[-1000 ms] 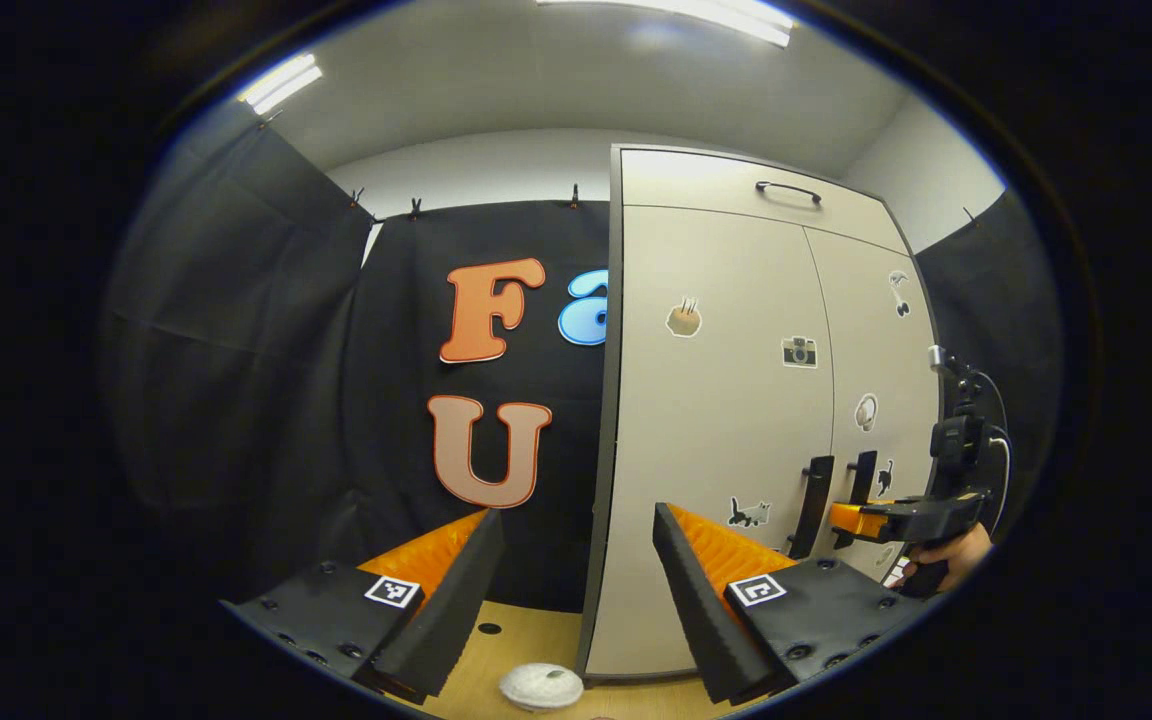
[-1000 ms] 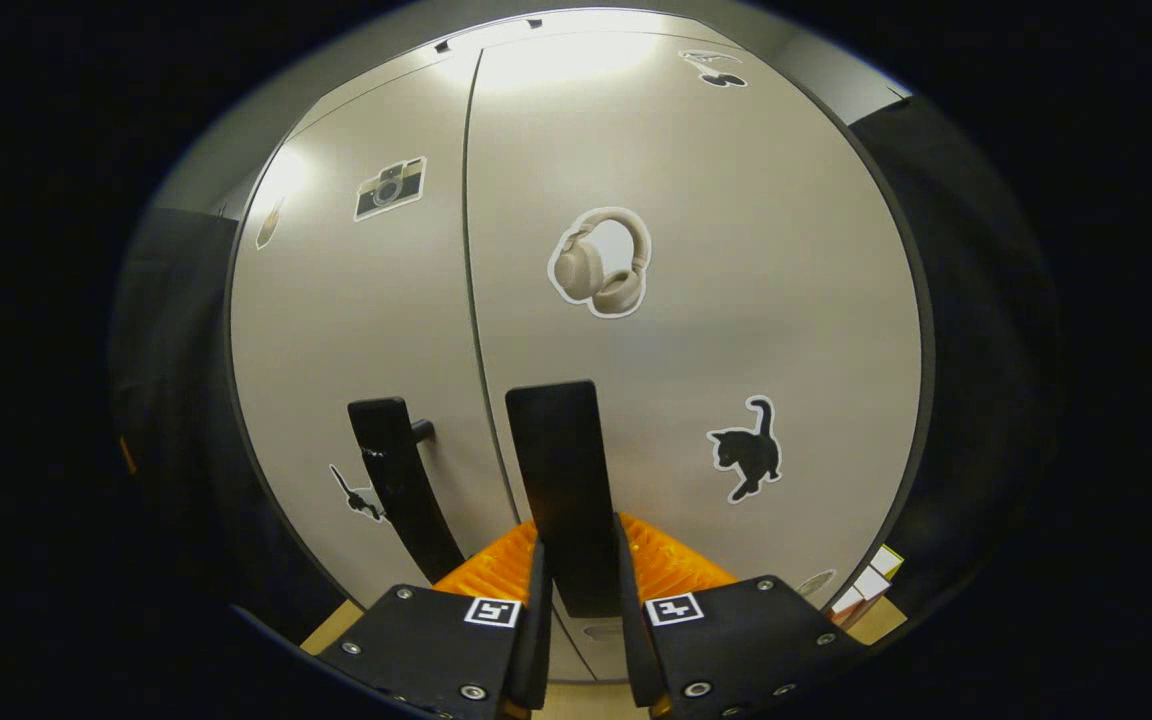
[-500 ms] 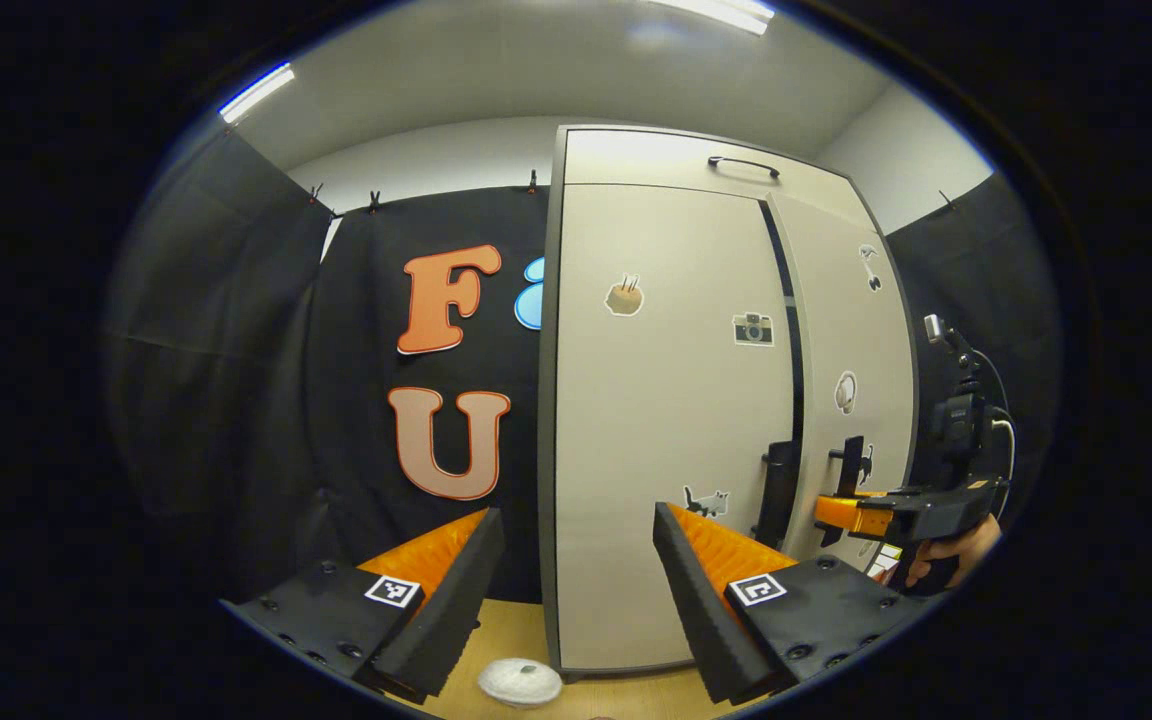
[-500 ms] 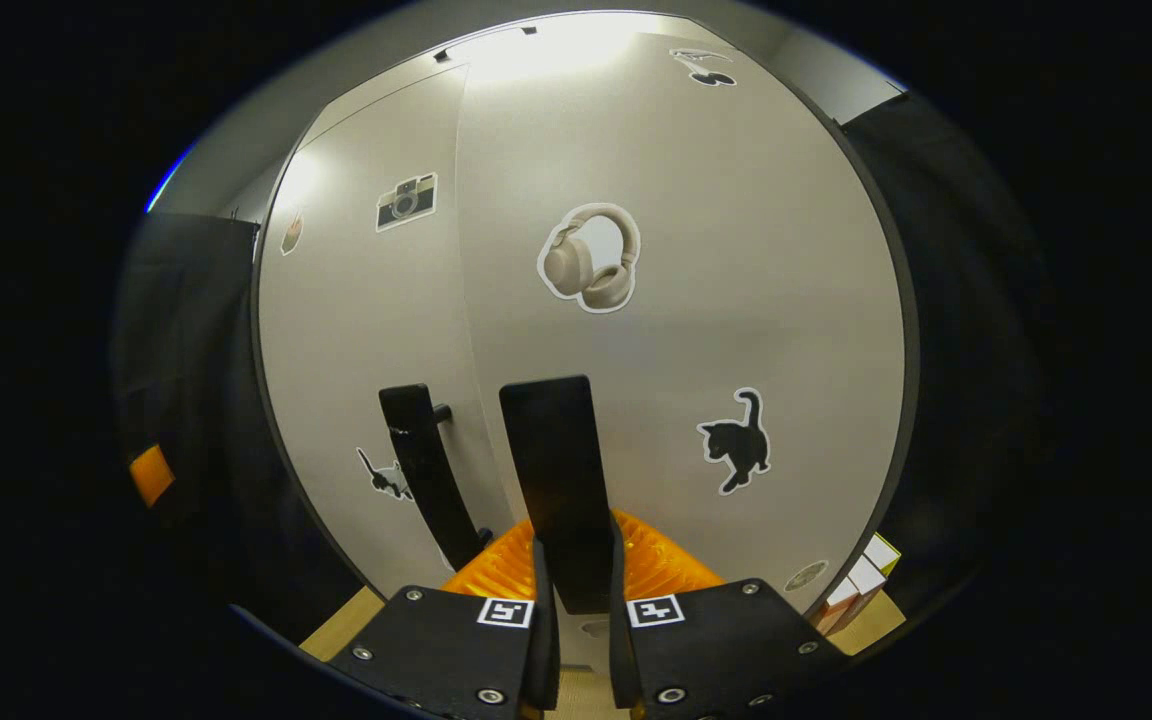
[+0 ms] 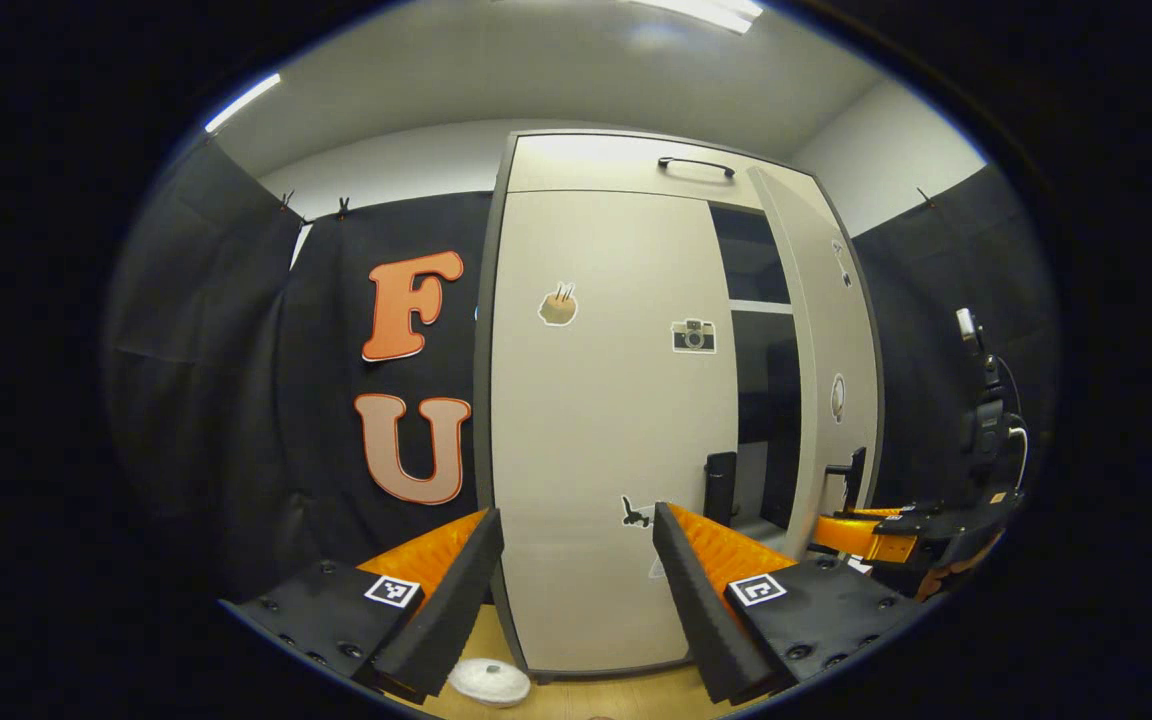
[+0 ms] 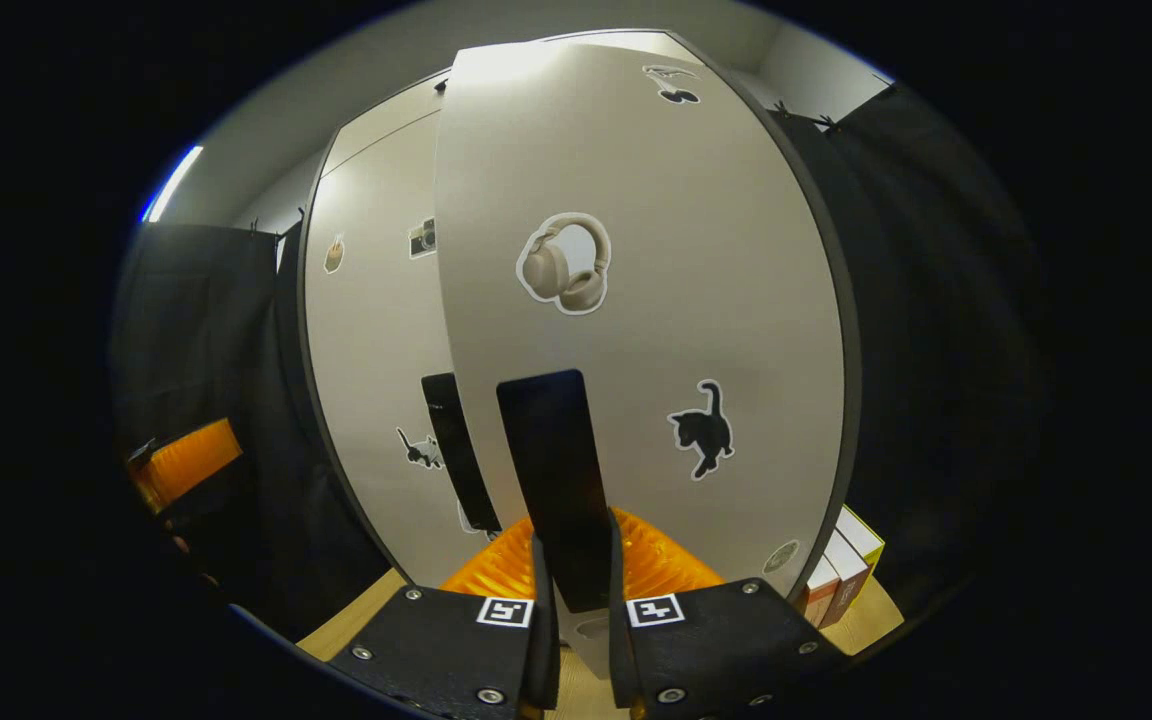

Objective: Open the right door of the double-door shoe cabinet with the right hand, and open the left door with the left hand.

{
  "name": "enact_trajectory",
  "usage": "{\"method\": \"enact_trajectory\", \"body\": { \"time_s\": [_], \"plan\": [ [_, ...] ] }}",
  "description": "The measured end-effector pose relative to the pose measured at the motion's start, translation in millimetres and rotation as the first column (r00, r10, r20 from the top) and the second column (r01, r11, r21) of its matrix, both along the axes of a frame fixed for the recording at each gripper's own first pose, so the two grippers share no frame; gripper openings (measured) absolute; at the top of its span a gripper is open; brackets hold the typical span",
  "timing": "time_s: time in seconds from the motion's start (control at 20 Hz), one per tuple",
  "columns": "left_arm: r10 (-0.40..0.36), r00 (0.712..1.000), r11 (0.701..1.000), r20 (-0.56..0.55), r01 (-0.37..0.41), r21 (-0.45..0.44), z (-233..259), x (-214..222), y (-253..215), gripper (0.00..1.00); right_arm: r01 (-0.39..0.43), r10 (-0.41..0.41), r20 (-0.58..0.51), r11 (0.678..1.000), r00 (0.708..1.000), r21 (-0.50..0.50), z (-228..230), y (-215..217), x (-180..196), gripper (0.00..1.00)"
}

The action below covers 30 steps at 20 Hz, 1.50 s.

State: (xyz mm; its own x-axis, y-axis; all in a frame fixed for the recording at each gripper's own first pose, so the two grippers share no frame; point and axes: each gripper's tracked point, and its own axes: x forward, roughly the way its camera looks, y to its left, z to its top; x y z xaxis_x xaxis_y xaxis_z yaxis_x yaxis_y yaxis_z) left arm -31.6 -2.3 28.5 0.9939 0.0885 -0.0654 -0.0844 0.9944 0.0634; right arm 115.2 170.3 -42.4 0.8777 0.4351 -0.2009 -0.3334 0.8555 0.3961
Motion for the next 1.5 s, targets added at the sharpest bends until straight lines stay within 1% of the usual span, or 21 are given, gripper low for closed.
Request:
{"method": "enact_trajectory", "body": {
  "time_s": [0.15,0.3,0.35,0.4,0.55,0.7,1.0,1.1,1.15,1.35,1.5],
  "plan": [
    [-0.015,1.000,1.000,0.026,0.015,0.012,13.0,3.3,-14.0,0.95,-0.015,0.015,-0.004,1.000,1.000,0.000,0.8,-6.1,-7.2,0.19],
    [-0.026,0.999,1.000,0.032,0.025,0.013,14.6,8.0,-26.8,0.95,-0.027,0.027,0.000,1.000,1.000,-0.007,1.8,-15.0,-13.6,0.20],
    [-0.029,0.999,0.999,0.032,0.029,0.014,14.4,9.8,-29.9,0.96,-0.027,0.027,0.001,1.000,1.000,0.000,2.9,-17.6,-16.2,0.20],
    [-0.030,0.999,0.999,0.034,0.030,0.016,15.0,11.2,-31.9,0.95,-0.028,0.028,0.000,1.000,1.000,0.006,2.4,-19.7,-17.7,0.20],
    [-0.036,0.999,0.999,0.036,0.035,0.015,14.3,17.0,-38.5,0.96,-0.024,0.024,0.000,1.000,1.000,0.018,4.6,-29.7,-23.8,0.19],
    [-0.038,0.999,0.999,0.038,0.038,0.002,12.0,25.1,-43.2,0.97,-0.008,0.008,-0.002,1.000,1.000,0.018,7.0,-45.0,-30.6,0.19],
    [-0.070,0.997,0.997,0.034,0.070,-0.019,4.9,44.9,-64.5,0.96,0.038,-0.038,-0.014,0.999,0.999,0.005,6.2,-66.5,-35.6,0.19],
    [-0.074,0.997,0.997,0.028,0.075,-0.026,1.8,50.7,-71.1,0.97,0.044,-0.043,-0.019,0.999,0.999,0.024,5.2,-72.3,-36.3,0.19],
    [-0.082,0.996,0.996,0.022,0.082,-0.035,-0.9,53.5,-75.8,0.96,0.045,-0.044,-0.021,0.998,0.999,0.038,6.6,-75.3,-37.6,0.19],
    [-0.087,0.996,0.996,0.012,0.087,-0.034,-5.2,59.4,-81.8,0.96,0.054,-0.054,-0.005,0.998,0.999,0.033,5.7,-83.4,-36.9,0.18],
    [-0.076,0.997,0.997,0.007,0.076,-0.029,-7.6,63.2,-80.0,0.97,0.065,-0.064,-0.007,0.995,0.998,0.076,7.2,-88.3,-36.6,0.18]
  ]
}}
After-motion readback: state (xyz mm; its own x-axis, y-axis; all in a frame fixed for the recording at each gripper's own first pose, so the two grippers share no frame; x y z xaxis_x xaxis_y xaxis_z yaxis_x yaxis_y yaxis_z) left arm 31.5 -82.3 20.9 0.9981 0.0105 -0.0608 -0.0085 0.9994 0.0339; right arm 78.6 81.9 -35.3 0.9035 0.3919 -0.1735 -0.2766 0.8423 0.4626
